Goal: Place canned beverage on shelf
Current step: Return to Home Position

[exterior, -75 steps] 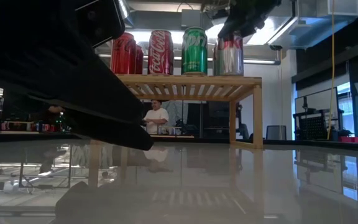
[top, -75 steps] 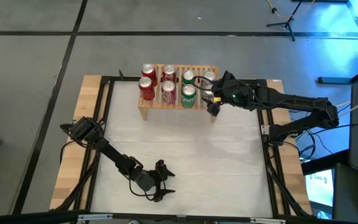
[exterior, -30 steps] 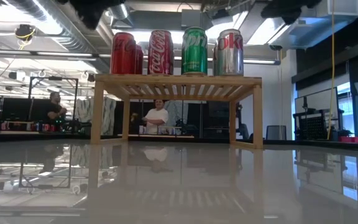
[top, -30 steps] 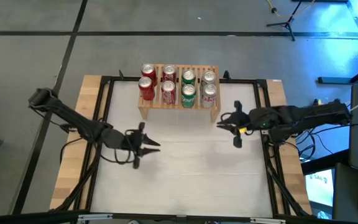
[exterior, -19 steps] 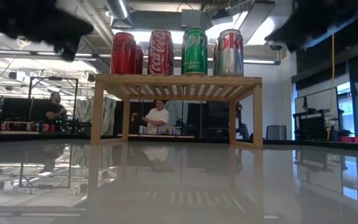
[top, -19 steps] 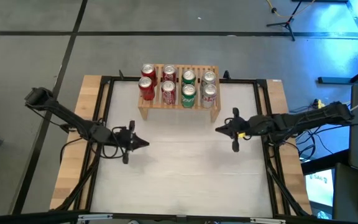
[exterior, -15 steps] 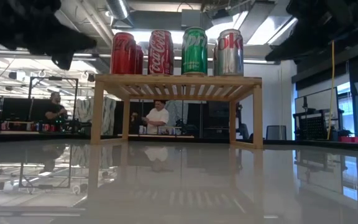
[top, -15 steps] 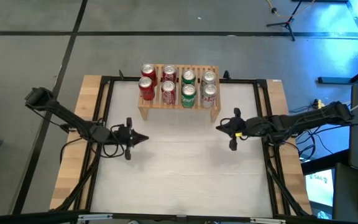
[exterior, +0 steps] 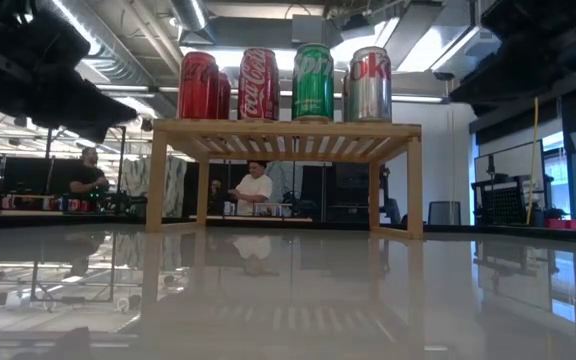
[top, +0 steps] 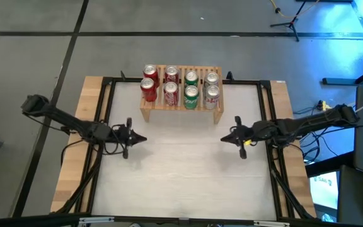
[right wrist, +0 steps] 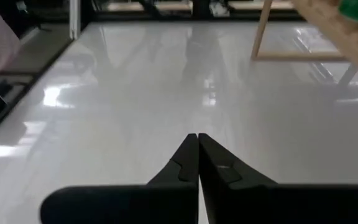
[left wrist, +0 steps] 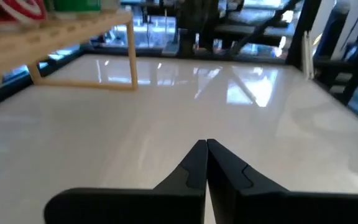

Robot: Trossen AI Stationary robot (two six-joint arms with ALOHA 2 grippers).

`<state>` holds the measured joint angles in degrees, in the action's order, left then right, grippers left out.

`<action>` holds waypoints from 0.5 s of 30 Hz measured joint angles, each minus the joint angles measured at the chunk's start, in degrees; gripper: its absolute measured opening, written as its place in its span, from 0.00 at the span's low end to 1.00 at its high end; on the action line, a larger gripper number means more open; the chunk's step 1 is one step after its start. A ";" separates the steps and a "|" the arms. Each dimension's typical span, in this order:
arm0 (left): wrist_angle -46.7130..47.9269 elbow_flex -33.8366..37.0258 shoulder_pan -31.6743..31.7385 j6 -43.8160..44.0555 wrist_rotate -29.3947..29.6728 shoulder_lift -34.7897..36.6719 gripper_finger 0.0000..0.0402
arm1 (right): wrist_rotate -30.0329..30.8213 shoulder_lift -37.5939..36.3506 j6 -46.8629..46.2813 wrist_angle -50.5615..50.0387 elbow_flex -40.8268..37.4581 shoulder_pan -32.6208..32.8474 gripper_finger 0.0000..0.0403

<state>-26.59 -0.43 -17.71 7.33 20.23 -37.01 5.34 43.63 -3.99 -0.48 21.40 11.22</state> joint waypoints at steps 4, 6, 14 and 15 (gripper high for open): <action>3.25 0.00 1.11 -0.07 -1.95 6.32 0.00 | -0.02 -6.92 -0.14 1.08 -3.81 0.00 0.00; 5.07 0.00 1.09 -1.09 -1.51 9.63 0.00 | 0.03 -10.69 -0.22 1.02 -5.88 0.00 0.00; 13.40 -0.02 1.09 -1.65 0.52 20.22 0.00 | 1.10 -27.84 -1.65 -0.30 -12.94 0.00 0.00; 13.95 -0.02 1.09 -1.74 0.74 21.19 0.00 | 1.58 -29.94 -1.63 -1.02 -13.42 0.00 0.00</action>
<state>-12.63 -0.45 -16.62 5.59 20.97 -15.83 6.93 13.69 -5.62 -1.50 7.97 11.22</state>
